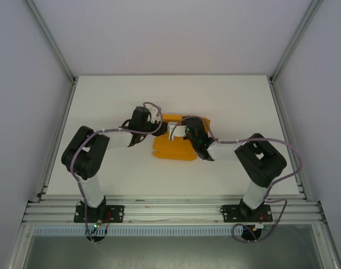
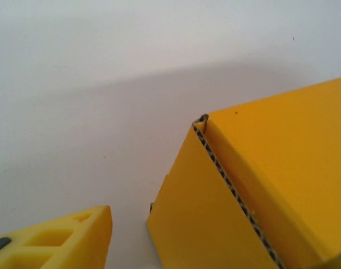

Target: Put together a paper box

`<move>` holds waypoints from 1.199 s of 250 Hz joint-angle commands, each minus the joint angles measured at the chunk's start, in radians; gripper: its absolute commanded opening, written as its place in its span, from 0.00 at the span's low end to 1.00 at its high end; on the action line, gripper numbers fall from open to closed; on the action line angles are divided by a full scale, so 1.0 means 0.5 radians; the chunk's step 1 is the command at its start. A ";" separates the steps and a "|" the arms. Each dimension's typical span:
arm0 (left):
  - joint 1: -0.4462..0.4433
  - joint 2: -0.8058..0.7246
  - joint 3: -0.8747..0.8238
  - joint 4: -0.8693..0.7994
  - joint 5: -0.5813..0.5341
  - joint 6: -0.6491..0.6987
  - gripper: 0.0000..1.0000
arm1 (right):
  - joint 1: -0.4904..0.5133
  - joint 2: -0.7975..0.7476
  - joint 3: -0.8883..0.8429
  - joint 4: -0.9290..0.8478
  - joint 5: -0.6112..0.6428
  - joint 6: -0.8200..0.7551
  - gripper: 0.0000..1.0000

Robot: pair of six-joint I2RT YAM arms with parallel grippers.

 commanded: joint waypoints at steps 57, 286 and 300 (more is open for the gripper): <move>-0.141 0.149 0.167 -0.029 -0.642 -0.105 0.29 | 0.023 0.014 0.080 -0.426 -0.048 0.198 0.00; -0.314 0.232 -0.022 0.148 -0.975 -0.302 0.22 | 0.022 -0.013 0.130 -0.557 0.050 0.407 0.00; -0.313 0.233 -0.010 0.159 -1.000 -0.305 0.14 | 0.022 -0.014 0.132 -0.569 0.042 0.405 0.00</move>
